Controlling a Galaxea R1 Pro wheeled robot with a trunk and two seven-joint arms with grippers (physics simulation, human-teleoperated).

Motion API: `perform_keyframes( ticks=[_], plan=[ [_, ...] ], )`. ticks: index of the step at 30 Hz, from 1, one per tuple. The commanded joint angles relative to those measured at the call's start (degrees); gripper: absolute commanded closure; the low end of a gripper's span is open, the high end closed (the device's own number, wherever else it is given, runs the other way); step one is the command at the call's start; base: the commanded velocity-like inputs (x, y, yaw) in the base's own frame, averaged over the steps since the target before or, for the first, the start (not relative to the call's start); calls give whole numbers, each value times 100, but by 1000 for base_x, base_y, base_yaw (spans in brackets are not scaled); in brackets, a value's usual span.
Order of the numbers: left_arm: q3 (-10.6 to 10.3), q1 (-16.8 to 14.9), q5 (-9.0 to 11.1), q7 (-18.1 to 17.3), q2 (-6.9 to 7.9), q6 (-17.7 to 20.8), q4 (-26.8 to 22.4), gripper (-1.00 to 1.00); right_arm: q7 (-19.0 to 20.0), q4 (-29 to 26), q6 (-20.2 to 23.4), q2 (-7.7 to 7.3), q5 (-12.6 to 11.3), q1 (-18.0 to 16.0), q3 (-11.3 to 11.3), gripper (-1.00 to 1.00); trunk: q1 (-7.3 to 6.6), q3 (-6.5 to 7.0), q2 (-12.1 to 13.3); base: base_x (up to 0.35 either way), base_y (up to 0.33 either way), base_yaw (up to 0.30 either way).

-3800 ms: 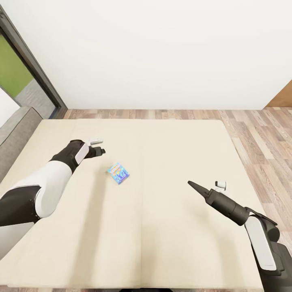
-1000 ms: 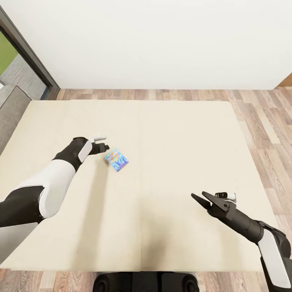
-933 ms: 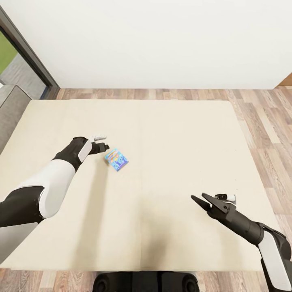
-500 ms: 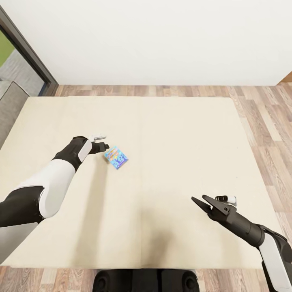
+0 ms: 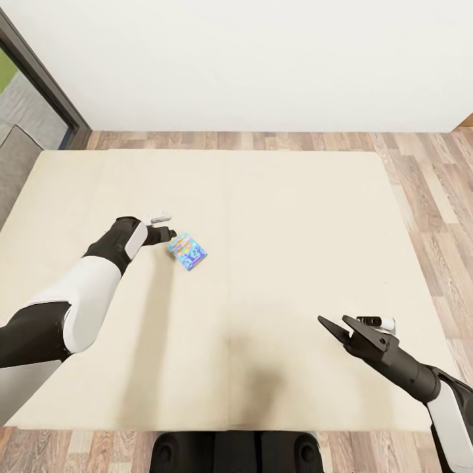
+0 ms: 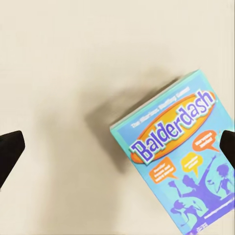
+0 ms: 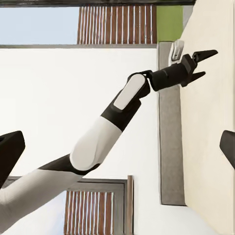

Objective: Put all the toys in the child's room - the three board games (two on the bed and one on the table), the two jigsaw puzzles on the table, and the tennis ball on the table - inside the toy box on the table in the child's room.

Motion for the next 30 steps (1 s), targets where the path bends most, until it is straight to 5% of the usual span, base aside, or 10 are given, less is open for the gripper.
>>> perform_keyframes(
  ticks=[1,5,15,30],
  plan=[
    [14,-4,63,42,-3,77,-48,-100,18,0,24,-3,3,-2,-19,-100,1,-13,-3,0,0,0],
    [20,-152,107,28,2,456,-233,-100,34,0,24,-3,3,-1,-73,-100,1,-50,-3,0,0,0],
    [18,-362,682,26,36,659,-278,-100,38,0,24,-2,3,-1,-87,-100,1,-144,-3,0,0,0],
    [8,-370,743,27,41,659,-278,-100,39,0,24,-10,3,-1,-90,-100,1,-284,-3,0,0,0]
  ],
)
